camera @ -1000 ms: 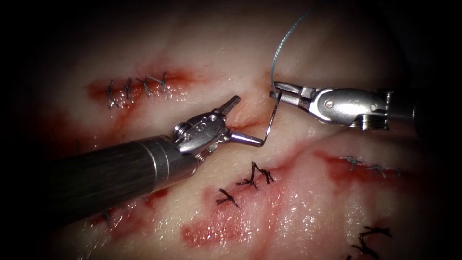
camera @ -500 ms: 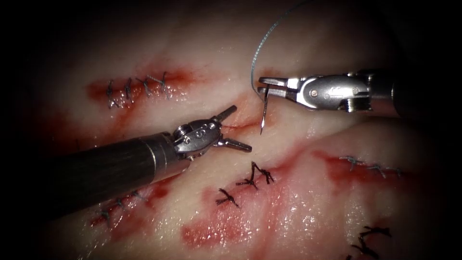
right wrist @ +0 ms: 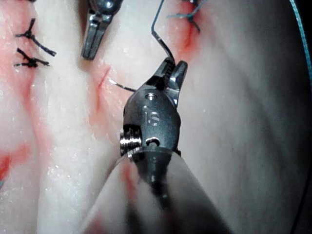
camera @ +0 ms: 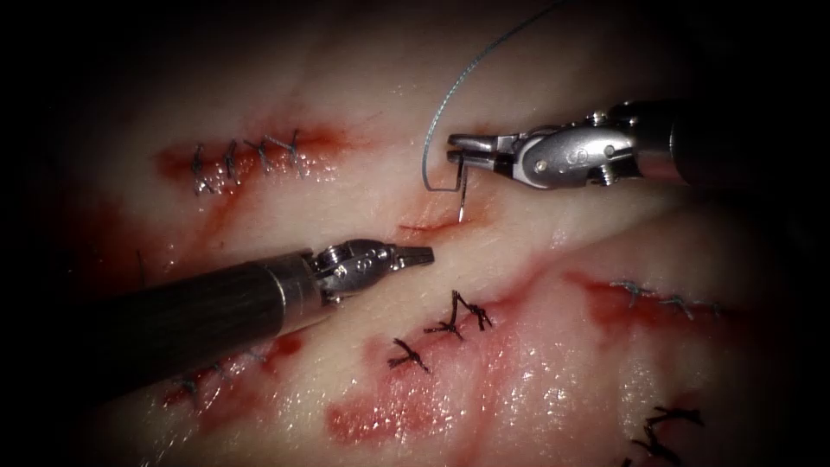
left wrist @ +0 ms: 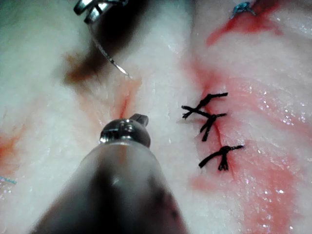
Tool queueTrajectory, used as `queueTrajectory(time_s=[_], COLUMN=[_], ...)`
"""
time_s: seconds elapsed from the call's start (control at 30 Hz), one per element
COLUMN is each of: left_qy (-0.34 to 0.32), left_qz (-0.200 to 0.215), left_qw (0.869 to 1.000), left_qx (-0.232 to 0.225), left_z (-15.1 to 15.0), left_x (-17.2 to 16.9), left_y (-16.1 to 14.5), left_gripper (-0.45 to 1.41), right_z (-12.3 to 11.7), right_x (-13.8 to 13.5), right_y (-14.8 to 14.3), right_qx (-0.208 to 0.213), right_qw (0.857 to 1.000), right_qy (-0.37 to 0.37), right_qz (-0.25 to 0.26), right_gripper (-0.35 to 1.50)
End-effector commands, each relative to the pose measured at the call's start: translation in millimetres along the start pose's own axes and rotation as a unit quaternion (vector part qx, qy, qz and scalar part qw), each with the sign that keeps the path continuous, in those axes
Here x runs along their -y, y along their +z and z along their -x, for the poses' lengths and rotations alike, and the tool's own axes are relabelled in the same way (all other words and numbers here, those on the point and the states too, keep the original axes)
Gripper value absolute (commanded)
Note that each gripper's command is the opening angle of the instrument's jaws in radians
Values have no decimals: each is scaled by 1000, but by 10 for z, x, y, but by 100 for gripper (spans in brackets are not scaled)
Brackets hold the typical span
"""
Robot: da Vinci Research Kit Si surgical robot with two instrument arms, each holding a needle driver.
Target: Wound Closure
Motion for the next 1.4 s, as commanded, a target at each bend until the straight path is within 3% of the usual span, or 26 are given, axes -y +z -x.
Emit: queueTrajectory(time_s=[0.03,0.27,0.47,0.77,0.97,1.4], left_qy=[-2,1,3,-5,-5,-1], left_qz=[-10,-19,-8,14,34,39], left_qw=[1000,1000,999,999,999,999], left_qx=[2,25,42,41,39,37], left_z=[0,13,37,30,23,24], left_x=[12,17,11,-4,-20,-20], left_y=[6,17,49,57,62,61], left_gripper=[-42,-43,-43,-42,-42,-42], right_z=[7,23,36,43,53,63], right_x=[4,12,22,45,67,72], right_y=[20,28,30,37,43,48], right_qx=[-10,-17,-31,-37,-19,-4], right_qw=[1000,999,997,994,988,979], right_qy=[-4,-40,-67,-95,-142,-186], right_qz=[-3,-4,16,34,52,83], right_gripper=[-35,-35,-35,-35,-35,-35])
